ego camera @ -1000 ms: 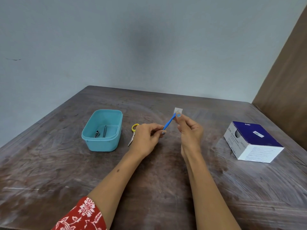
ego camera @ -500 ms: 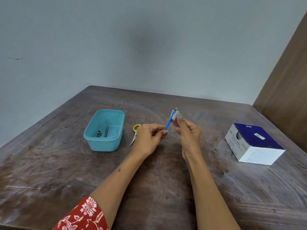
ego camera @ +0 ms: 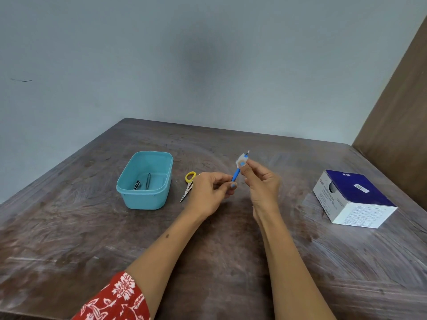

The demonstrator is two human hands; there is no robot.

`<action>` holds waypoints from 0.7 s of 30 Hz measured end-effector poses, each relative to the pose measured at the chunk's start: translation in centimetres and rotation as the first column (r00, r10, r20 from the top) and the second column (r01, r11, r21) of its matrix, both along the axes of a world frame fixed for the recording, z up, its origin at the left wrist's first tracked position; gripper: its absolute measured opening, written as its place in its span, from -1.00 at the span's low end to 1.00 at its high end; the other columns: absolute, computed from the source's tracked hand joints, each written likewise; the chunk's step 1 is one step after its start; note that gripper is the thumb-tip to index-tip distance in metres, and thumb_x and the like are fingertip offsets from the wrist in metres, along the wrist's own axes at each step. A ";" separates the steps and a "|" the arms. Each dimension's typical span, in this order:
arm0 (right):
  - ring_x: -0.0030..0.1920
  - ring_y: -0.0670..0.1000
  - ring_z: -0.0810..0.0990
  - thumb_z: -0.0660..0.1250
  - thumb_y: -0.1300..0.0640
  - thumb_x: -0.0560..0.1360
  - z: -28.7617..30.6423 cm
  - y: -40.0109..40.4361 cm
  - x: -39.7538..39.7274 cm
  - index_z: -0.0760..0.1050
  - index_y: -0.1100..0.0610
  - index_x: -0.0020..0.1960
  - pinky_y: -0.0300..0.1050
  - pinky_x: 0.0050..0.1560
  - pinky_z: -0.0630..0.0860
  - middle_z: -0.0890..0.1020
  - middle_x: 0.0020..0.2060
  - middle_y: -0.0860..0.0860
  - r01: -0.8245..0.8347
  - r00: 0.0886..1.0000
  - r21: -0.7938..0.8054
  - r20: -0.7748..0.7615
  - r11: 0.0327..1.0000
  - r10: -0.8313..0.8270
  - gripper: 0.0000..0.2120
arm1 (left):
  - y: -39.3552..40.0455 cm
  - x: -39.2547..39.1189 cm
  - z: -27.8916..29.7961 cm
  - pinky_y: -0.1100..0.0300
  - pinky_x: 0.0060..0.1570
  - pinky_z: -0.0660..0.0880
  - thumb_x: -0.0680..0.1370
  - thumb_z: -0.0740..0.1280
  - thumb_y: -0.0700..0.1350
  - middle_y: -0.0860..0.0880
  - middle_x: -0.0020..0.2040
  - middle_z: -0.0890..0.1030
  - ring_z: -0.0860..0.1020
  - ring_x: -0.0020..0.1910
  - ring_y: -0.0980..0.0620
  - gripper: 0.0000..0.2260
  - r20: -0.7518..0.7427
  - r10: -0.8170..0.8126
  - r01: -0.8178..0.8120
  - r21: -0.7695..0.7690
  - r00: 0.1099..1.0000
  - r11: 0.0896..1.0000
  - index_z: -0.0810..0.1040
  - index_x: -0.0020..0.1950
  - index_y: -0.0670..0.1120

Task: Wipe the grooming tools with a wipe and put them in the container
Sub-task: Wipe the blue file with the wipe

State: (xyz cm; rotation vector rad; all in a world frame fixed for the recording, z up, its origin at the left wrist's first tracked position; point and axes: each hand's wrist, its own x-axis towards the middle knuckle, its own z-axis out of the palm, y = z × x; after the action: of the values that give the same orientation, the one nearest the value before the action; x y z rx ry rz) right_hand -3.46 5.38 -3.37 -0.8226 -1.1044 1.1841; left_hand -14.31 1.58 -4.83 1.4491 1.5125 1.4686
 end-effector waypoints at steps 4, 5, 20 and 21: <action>-0.26 -0.34 0.60 0.41 0.27 0.43 -0.4 0.2 0.0 0.62 0.19 0.00 -0.50 -0.27 0.47 0.65 -0.33 -0.20 -0.022 0.999 -0.035 0.043 0.999 0.023 -0.85 | 0.0 -0.1 0.0 0.25 -0.17 0.61 0.50 0.34 -0.28 -0.05 -0.20 0.64 0.65 -0.25 0.10 -0.82 0.032 -0.004 0.004 -0.003 0.999 1.000 0.61 0.08 -0.22; -0.28 -0.34 0.60 0.41 0.27 0.43 -0.4 0.2 0.0 0.62 0.20 0.00 -0.50 -0.27 0.47 0.65 -0.36 -0.21 -0.033 0.998 -0.042 0.047 0.999 0.035 -0.85 | 0.0 -0.1 0.0 0.25 -0.18 0.61 0.50 0.33 -0.29 -0.04 -0.20 0.64 0.65 -0.25 0.10 -0.83 0.042 -0.006 0.006 -0.006 0.999 1.000 0.61 0.08 -0.22; -0.21 -0.30 0.62 0.41 0.25 0.43 0.0 -0.1 -0.1 0.63 0.13 -0.06 -0.50 -0.21 0.46 0.66 -0.25 -0.11 -0.029 0.999 -0.042 0.026 0.999 0.030 -0.90 | 0.1 -0.1 0.2 0.25 -0.28 0.60 0.48 0.36 -0.31 -0.17 -0.22 0.64 0.64 -0.36 0.11 -0.85 0.139 -0.028 0.035 -0.054 0.990 0.998 0.60 0.02 -0.30; -0.22 -0.31 0.62 0.41 0.25 0.43 -0.1 -0.1 -0.2 0.63 0.14 -0.05 -0.50 -0.21 0.46 0.66 -0.26 -0.11 -0.050 0.998 -0.047 0.047 0.998 0.052 -0.89 | 0.1 -0.2 0.2 0.26 -0.29 0.60 0.48 0.35 -0.31 -0.16 -0.23 0.64 0.63 -0.36 0.11 -0.85 0.154 -0.022 0.030 -0.052 0.988 0.998 0.59 0.03 -0.30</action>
State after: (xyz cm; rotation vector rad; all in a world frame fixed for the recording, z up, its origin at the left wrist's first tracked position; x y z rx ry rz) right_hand -3.62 5.30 -3.46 -0.8661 -1.1472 1.2417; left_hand -14.54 1.72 -4.62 1.2891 1.4232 1.4766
